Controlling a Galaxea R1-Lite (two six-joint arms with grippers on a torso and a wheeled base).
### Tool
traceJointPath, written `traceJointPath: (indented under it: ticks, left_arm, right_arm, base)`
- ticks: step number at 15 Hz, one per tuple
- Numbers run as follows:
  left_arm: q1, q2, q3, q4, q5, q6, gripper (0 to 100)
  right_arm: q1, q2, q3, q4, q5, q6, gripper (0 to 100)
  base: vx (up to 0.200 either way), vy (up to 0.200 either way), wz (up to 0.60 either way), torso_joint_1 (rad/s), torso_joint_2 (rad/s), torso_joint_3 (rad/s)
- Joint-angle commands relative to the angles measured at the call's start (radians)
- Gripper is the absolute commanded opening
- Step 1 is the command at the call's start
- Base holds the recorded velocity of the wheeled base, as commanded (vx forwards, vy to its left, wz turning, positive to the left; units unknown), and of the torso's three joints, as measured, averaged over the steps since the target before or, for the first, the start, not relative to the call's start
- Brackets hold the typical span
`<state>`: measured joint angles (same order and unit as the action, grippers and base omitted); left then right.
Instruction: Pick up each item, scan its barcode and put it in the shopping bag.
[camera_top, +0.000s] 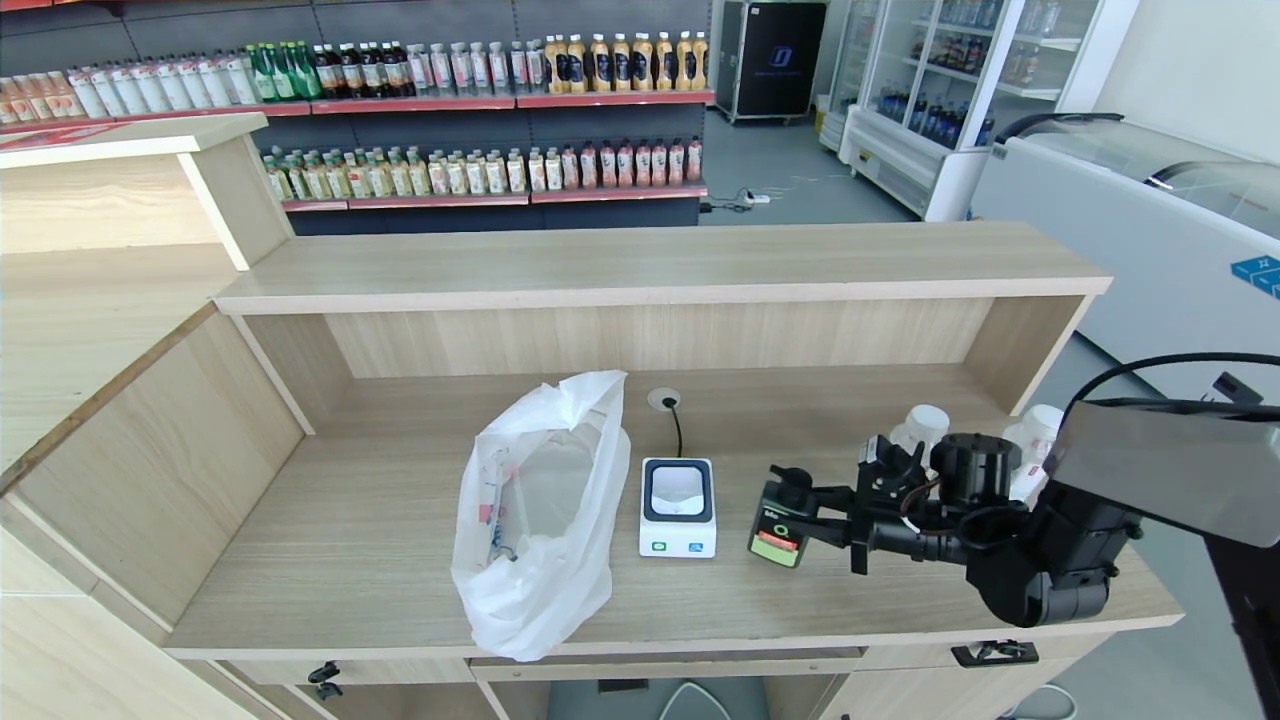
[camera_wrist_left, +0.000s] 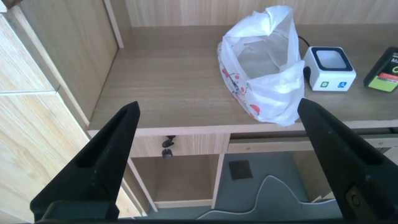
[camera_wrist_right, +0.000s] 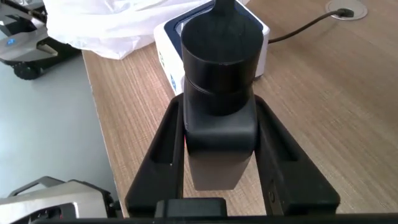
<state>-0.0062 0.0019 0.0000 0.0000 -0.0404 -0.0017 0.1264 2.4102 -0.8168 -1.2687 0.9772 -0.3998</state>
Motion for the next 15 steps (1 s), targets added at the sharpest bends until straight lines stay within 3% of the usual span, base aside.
traceJointPath:
  ticks: [1,7,12,13,15]
  left_arm:
    - [0.0,0.0,0.0,0.0,0.001,0.0,100]
    - [0.0,0.0,0.0,0.0,0.001,0.0,100]
    - [0.0,0.0,0.0,0.0,0.001,0.0,100]
    - [0.0,0.0,0.0,0.0,0.001,0.0,100]
    - [0.0,0.0,0.0,-0.002,0.001,0.0,100]
  right_arm:
    - [-0.028,-0.149,0.082,0.003,-0.002,-0.002,0]
    - [-0.097,-0.534,0.22,0.071,0.011,-0.039,0]
    - [-0.159,-0.683,0.229,0.032,0.021,-0.421,0]
    - [-0.159,-0.734,0.246,0.02,0.026,-0.55,0]
    - [-0.134,-0.823,0.292,-0.004,0.054,-0.645,0]
  base:
    - [0.0,0.0,0.0,0.0,0.0,0.0]
    - [0.0,0.0,0.0,0.0,0.0,0.0]
    - [0.0,0.0,0.0,0.0,0.0,0.0]
    - [0.0,0.0,0.0,0.0,0.0,0.0]
    - [0.0,0.0,0.0,0.0,0.0,0.0]
